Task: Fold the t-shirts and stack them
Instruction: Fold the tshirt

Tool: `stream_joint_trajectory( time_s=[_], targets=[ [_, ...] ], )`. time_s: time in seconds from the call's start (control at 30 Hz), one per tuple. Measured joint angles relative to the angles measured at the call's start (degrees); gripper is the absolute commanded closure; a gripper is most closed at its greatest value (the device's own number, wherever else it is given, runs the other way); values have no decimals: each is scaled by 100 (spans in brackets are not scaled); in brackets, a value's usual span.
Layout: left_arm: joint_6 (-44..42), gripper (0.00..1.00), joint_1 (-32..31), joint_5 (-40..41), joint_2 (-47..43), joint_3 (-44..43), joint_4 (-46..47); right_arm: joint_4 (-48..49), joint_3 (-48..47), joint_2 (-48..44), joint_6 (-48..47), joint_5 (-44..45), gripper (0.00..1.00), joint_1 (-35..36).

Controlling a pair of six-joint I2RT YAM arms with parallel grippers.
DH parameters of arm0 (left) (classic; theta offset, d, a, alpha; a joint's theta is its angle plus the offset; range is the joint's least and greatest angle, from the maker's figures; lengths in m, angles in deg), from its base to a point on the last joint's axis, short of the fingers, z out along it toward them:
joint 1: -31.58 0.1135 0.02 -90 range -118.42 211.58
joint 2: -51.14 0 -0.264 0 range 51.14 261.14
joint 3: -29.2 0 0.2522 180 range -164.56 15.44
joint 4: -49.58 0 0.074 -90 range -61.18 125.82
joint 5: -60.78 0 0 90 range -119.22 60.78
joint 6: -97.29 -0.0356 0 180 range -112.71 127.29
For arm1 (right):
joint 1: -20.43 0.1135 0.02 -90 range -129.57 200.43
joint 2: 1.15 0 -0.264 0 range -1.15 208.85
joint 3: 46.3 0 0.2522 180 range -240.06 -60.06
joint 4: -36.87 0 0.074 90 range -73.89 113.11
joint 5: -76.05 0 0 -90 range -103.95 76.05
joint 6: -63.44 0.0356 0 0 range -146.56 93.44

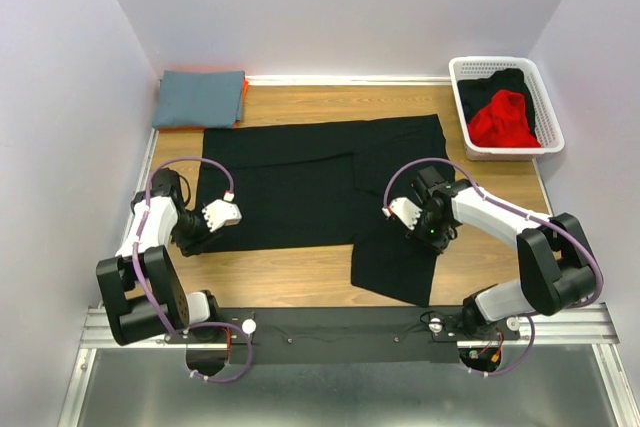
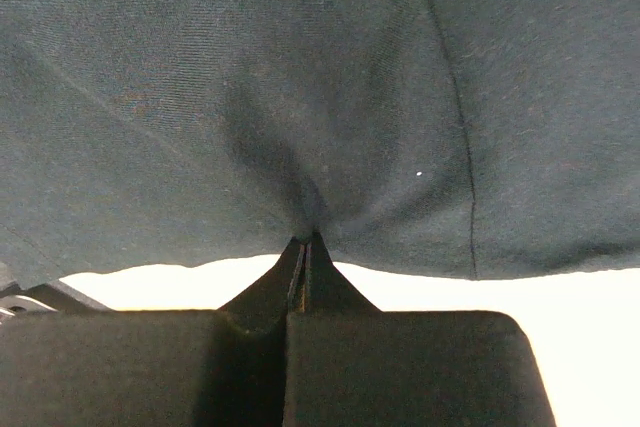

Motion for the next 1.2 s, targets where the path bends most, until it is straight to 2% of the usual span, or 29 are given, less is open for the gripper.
stream_joint_trajectory(
  time_s=[0.13, 0.37, 0.5, 0.6, 0.73, 1.03, 1.2],
  targets=[
    [-42, 48, -17, 0, 181, 0, 11, -4, -61, 0, 48, -2, 99, 0],
    [7, 56, -85, 68, 678, -131, 37, -17, -85, 0, 109, -15, 99, 0],
    [105, 67, -271, 264, 697, -138, 107, -28, -118, 0, 120, -22, 99, 0],
    [258, 84, -535, 586, 658, -37, 363, -35, -146, 0, 155, -26, 99, 0],
    [319, 100, -651, 778, 507, 94, 577, -68, -195, -39, 203, -31, 99, 0],
    [334, 100, -654, 754, 481, -310, 118, -444, -616, -645, 396, -35, 99, 0],
    [293, 100, -654, 734, 157, -444, -109, -769, -721, -1143, 391, -35, 99, -68]
  ],
)
